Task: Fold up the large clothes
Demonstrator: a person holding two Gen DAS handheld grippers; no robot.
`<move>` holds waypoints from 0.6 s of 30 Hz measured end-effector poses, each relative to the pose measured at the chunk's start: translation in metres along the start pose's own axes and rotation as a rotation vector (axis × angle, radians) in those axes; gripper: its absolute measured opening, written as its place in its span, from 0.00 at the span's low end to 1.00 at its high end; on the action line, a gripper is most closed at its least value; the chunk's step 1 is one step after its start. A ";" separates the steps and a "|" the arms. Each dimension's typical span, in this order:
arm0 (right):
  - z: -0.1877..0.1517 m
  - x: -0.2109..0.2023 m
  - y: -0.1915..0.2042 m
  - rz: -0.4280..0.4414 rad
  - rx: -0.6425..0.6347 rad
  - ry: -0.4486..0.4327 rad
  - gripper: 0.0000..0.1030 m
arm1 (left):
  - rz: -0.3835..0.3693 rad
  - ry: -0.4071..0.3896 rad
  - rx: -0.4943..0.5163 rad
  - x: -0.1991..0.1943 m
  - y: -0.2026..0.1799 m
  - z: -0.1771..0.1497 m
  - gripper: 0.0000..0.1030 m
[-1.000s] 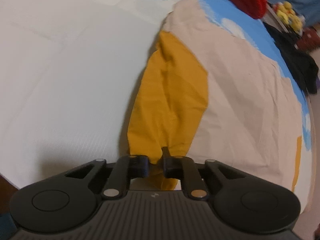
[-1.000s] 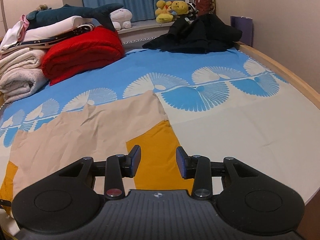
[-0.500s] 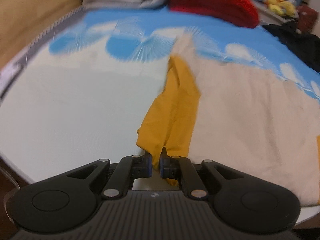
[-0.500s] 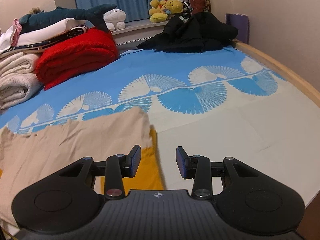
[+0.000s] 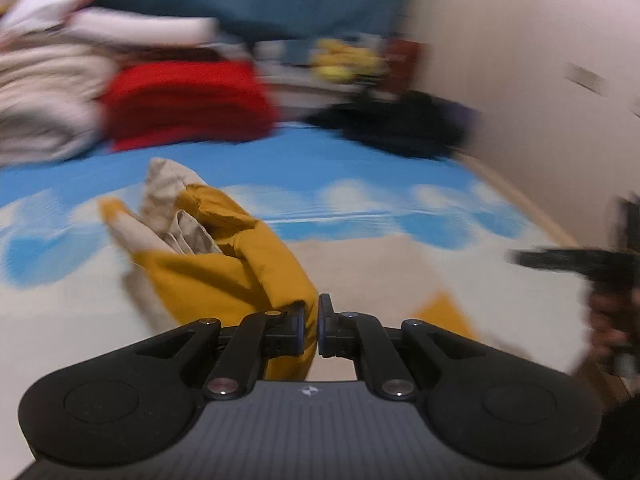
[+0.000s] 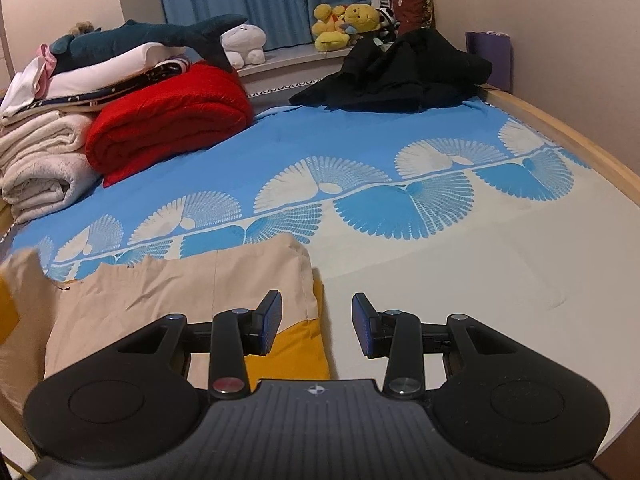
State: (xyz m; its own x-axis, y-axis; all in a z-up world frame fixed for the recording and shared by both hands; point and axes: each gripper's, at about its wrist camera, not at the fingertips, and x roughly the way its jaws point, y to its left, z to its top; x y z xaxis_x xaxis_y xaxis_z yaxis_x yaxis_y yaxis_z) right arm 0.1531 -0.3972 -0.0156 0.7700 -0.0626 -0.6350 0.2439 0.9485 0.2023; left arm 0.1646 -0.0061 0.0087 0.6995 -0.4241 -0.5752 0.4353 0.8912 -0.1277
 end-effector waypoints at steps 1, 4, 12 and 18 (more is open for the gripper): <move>0.000 -0.002 -0.003 0.000 0.003 -0.004 0.39 | -0.051 -0.002 0.046 0.010 -0.026 0.002 0.06; 0.001 -0.009 -0.017 -0.005 0.020 -0.029 0.39 | -0.212 0.038 0.147 0.051 -0.097 -0.005 0.06; 0.001 -0.024 -0.069 0.003 0.139 -0.080 0.39 | -0.531 0.295 0.324 0.143 -0.235 -0.072 0.07; -0.004 -0.007 -0.086 0.188 0.223 0.027 0.39 | -0.509 0.420 0.305 0.178 -0.230 -0.085 0.28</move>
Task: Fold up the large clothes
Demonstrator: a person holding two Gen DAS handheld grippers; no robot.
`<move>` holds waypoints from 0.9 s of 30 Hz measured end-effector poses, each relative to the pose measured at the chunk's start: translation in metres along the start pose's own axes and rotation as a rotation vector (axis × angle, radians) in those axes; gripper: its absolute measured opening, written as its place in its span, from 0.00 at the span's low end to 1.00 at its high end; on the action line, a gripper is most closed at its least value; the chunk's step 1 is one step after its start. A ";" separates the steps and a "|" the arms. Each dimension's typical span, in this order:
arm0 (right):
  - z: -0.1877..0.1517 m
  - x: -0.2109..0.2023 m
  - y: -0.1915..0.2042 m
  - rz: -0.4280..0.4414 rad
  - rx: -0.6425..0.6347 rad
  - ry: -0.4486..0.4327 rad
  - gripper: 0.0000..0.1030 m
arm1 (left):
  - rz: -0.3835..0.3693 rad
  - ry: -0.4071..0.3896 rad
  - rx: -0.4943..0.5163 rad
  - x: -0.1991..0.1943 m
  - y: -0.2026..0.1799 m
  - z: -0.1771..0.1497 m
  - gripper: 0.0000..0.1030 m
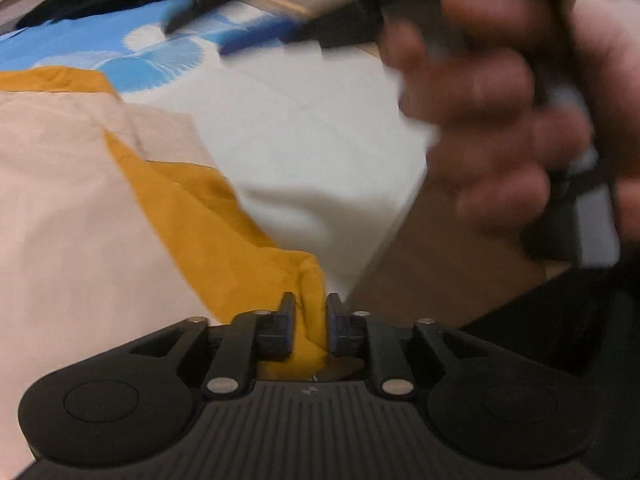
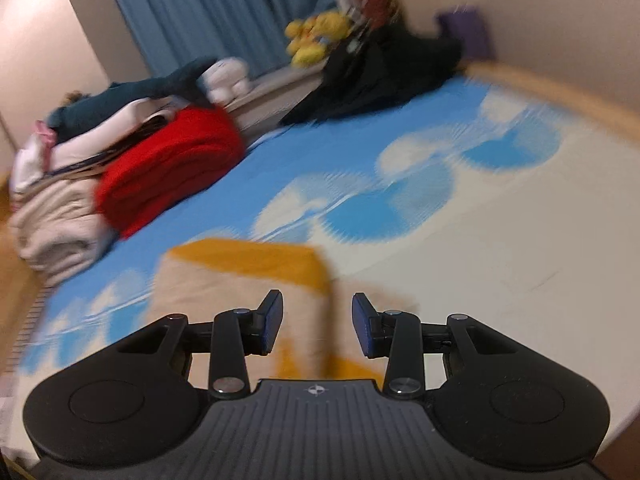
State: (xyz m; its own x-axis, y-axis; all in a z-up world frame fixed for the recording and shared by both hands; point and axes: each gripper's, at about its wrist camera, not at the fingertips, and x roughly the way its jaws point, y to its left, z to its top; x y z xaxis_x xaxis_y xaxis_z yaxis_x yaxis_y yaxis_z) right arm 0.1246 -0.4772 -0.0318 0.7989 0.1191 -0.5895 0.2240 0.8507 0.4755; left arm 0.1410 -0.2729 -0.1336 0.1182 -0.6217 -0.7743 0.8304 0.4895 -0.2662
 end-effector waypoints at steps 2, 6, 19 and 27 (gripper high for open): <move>-0.005 0.013 -0.005 0.031 0.036 0.063 0.39 | 0.044 -0.061 -0.011 -0.026 0.010 0.004 0.47; -0.018 0.043 -0.004 0.070 0.070 0.177 0.44 | 0.168 -0.193 -0.051 -0.082 0.043 -0.002 0.54; -0.027 0.045 0.010 0.171 0.050 0.177 0.02 | 0.450 -0.183 -0.335 -0.109 0.132 0.010 0.71; -0.038 0.041 -0.051 -0.087 0.159 0.283 0.02 | 0.420 0.088 -0.204 -0.035 0.121 -0.005 0.83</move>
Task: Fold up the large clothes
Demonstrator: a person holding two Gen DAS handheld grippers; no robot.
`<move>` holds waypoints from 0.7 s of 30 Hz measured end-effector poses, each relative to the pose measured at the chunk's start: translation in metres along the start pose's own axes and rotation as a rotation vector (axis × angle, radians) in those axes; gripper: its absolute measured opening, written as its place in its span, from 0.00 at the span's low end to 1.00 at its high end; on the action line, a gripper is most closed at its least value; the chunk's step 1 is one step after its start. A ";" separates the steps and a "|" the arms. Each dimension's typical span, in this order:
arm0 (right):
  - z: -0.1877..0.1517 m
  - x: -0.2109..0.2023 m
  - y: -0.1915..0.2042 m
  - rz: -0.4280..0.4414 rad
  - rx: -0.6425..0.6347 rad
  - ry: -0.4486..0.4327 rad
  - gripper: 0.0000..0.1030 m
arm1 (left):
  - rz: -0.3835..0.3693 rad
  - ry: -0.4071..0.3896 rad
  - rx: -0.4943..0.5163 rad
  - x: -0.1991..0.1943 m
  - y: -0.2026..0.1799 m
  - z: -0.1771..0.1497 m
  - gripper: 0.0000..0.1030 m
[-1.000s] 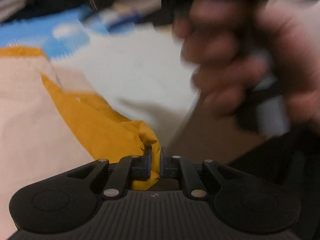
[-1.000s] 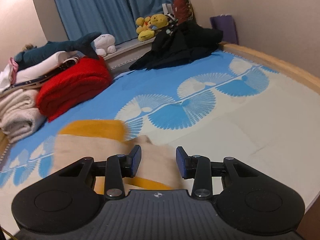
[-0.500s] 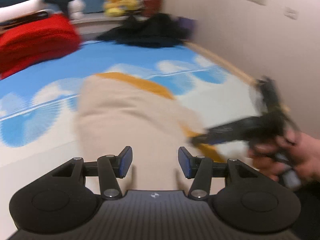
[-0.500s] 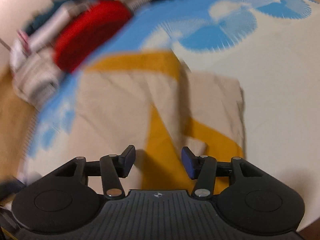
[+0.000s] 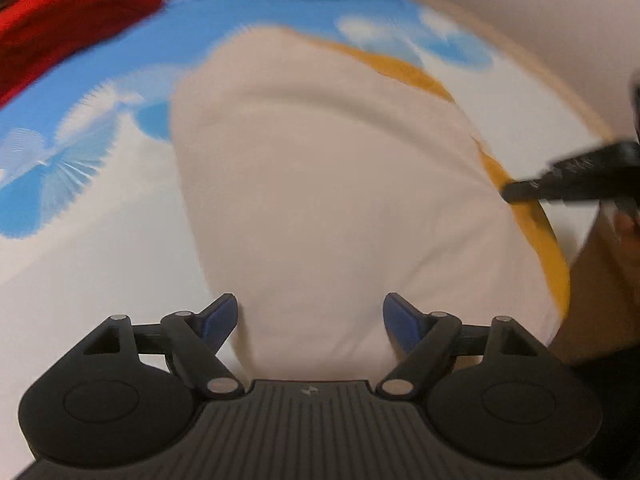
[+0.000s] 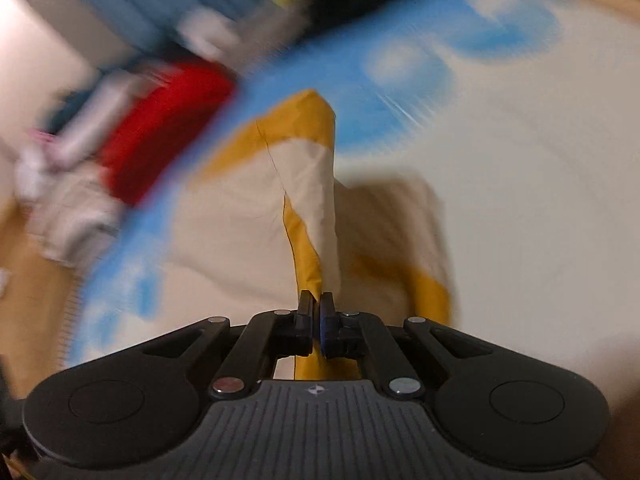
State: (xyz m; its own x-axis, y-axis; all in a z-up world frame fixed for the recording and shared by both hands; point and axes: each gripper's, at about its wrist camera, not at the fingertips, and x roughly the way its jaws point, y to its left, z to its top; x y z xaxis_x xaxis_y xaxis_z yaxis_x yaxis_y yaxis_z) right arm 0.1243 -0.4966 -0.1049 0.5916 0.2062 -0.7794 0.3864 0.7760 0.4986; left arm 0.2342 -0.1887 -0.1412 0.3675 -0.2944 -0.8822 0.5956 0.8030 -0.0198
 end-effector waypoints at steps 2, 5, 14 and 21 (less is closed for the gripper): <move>-0.004 0.026 0.001 -0.098 -0.052 0.075 0.02 | 0.029 0.057 0.023 0.021 -0.004 -0.008 0.83; -0.008 0.046 0.012 -0.145 -0.116 0.103 0.04 | 0.051 0.050 0.045 0.028 -0.005 -0.009 0.84; 0.011 0.016 -0.008 -0.129 -0.021 -0.043 0.61 | 0.059 -0.036 -0.010 -0.006 -0.001 -0.005 0.84; 0.008 0.040 -0.022 -0.095 0.026 0.060 0.61 | 0.056 -0.052 -0.094 -0.011 0.002 0.008 0.87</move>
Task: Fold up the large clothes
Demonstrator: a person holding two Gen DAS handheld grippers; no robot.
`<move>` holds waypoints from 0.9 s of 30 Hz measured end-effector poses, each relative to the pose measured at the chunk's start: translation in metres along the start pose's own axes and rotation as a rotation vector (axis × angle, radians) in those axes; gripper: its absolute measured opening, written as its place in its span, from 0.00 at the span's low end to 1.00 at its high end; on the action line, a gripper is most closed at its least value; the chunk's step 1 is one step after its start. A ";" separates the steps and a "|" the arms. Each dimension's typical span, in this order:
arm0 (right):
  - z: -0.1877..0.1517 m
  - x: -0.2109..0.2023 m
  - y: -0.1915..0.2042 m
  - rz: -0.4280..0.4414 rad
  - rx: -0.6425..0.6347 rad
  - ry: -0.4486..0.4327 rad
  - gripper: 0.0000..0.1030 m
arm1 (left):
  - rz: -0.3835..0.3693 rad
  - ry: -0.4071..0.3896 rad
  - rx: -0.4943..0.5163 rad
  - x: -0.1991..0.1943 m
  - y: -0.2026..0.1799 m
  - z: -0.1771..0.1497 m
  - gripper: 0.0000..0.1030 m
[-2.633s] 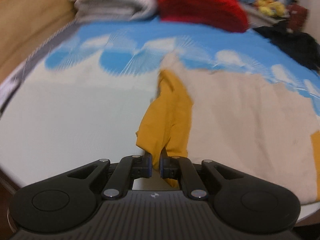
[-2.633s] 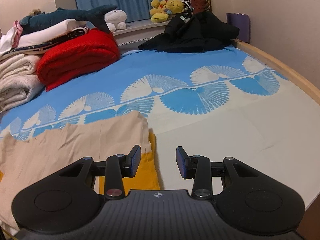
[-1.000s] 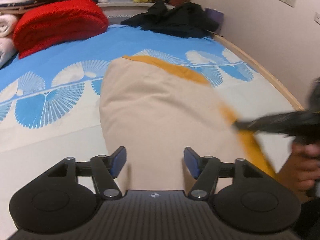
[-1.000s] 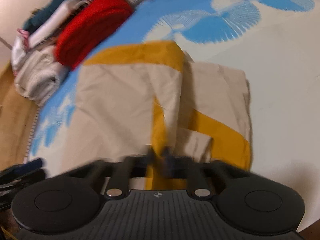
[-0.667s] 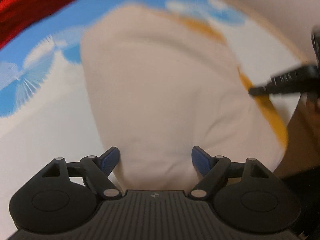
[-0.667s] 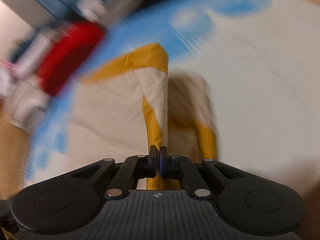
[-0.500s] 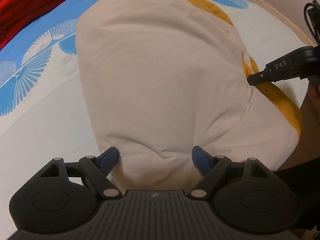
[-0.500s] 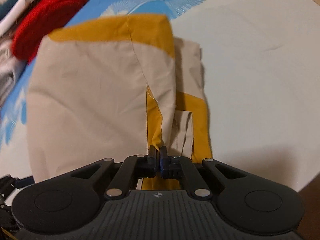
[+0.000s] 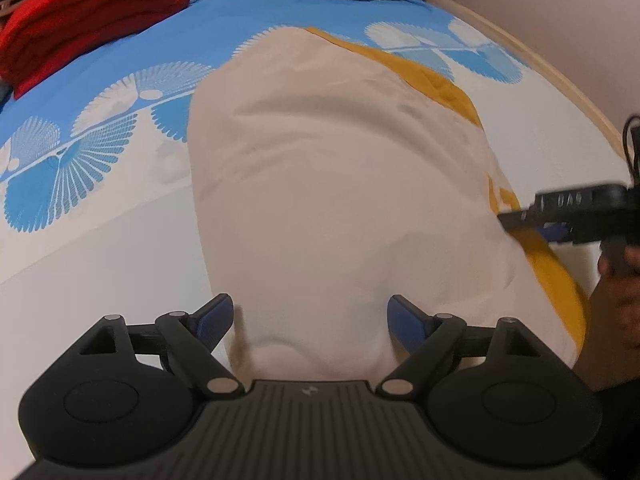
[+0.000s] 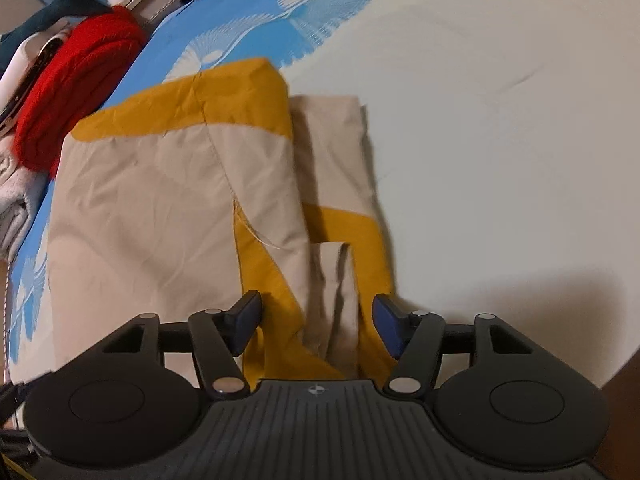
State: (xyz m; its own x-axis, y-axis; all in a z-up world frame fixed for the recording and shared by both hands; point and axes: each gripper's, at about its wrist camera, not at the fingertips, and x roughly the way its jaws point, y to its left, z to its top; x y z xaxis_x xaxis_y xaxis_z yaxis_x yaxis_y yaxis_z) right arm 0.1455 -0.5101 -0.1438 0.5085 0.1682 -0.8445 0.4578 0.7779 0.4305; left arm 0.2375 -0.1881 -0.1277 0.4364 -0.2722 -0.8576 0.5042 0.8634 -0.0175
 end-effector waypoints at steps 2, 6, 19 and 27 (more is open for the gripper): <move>0.004 0.007 0.004 -0.001 -0.010 0.010 0.61 | 0.000 -0.003 -0.007 0.004 0.003 0.005 0.90; 0.001 0.010 0.007 0.010 -0.033 0.011 0.58 | -0.008 -0.034 -0.105 0.008 0.023 0.020 0.94; 0.002 0.010 0.007 0.053 -0.037 -0.023 0.15 | -0.398 0.086 -0.596 0.111 0.122 0.042 1.00; 0.006 0.010 0.019 0.041 -0.028 -0.073 0.07 | -0.415 -0.024 -0.553 0.095 0.121 0.062 0.34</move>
State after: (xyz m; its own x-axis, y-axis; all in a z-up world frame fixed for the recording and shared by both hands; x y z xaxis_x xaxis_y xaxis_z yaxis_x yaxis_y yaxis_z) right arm 0.1638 -0.4969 -0.1422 0.5786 0.1561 -0.8005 0.4156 0.7881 0.4541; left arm 0.3865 -0.1360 -0.1794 0.3094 -0.6308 -0.7116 0.1817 0.7738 -0.6069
